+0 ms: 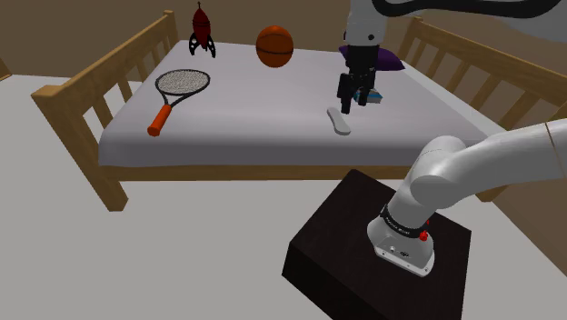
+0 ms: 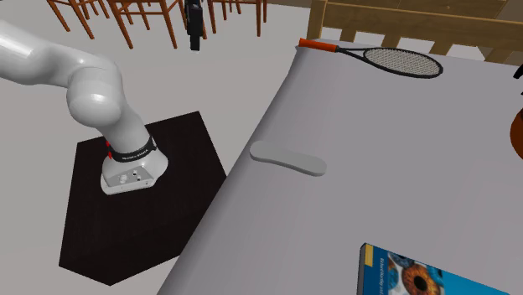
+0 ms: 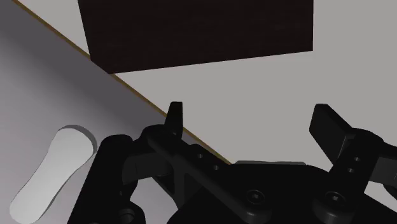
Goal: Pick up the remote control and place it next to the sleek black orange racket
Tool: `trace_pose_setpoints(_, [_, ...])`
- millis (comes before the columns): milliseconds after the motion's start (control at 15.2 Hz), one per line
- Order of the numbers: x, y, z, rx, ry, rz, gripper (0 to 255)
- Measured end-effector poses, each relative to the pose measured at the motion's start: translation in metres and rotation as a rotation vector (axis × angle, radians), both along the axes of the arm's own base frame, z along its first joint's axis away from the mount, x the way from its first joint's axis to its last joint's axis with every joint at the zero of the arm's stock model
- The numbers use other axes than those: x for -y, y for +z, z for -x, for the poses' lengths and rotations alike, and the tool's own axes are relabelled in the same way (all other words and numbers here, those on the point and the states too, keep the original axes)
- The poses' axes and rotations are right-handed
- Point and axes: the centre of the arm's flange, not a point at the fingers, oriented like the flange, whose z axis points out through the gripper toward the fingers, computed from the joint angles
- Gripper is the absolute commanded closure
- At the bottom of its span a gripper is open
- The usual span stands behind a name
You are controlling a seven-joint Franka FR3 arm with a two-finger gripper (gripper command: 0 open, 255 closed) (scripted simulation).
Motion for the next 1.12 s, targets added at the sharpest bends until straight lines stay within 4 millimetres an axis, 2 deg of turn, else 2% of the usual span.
trace_pose_setpoints(198, [0.010,-0.008,-0.007,0.007,-0.025,0.004,0])
trace_pose_setpoints(528, [0.051,-0.039,-0.035,0.035,-0.121,0.022,0])
trace_pose_setpoints(1122, [0.141,-0.098,-0.071,0.091,-0.302,0.055,0])
